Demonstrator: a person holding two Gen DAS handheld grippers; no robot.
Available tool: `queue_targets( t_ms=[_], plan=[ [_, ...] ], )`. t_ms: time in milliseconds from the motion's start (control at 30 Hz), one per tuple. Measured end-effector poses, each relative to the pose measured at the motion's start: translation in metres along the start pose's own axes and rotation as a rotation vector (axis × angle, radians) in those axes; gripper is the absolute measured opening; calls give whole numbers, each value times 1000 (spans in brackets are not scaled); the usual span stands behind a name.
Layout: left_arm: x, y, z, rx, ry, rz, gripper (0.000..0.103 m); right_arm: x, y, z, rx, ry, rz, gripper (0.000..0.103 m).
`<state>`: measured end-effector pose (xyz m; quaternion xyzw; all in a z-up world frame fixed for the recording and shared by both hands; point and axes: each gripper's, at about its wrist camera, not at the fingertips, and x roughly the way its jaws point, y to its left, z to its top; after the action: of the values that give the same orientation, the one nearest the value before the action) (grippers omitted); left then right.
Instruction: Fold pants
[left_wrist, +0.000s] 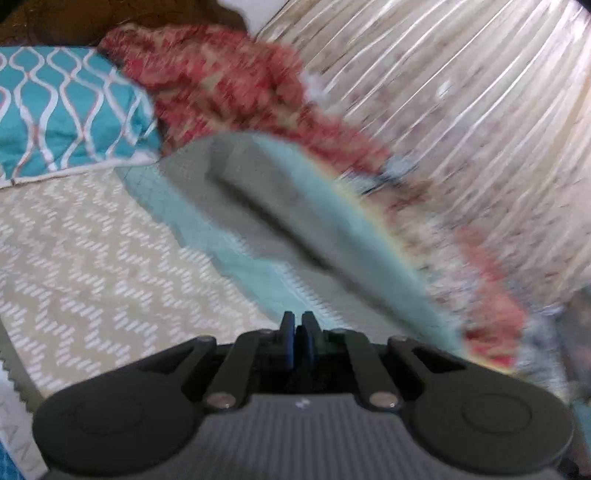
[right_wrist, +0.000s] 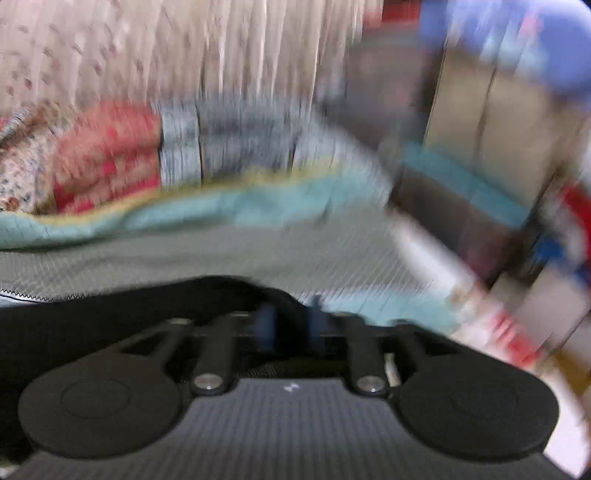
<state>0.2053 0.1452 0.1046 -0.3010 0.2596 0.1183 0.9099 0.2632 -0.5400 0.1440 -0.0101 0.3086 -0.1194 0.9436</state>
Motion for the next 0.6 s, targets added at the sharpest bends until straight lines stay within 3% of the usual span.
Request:
queue_targets(
  t_ms=[67, 100, 133, 167, 233, 333, 433, 533, 600],
  plan=[
    [21, 5, -3, -49, 70, 81, 7, 16, 0, -8, 82, 60, 6, 45],
    [23, 9, -6, -79, 87, 59, 7, 14, -5, -16, 146, 59, 28, 45],
    [20, 12, -8, -79, 85, 31, 13, 9, -14, -28, 232, 45, 86, 45],
    [17, 13, -12, -51, 79, 25, 27, 2, -21, -41, 286, 42, 122, 45],
    [12, 18, -17, 6, 71, 72, 37, -3, -37, -67, 380, 68, 150, 46],
    [13, 29, -18, 11, 103, 82, 37, -2, -55, -83, 500, 118, 165, 45],
    [18, 25, -8, 33, 94, 58, 37, -5, -49, -67, 554, 129, 215, 47],
    [25, 0, -1, 170, 69, 21, 47, 7, -29, -37, 587, 138, 277, 47],
    [34, -25, -4, 350, 67, 12, 57, 27, -13, -19, 596, 176, 281, 47]
  ],
)
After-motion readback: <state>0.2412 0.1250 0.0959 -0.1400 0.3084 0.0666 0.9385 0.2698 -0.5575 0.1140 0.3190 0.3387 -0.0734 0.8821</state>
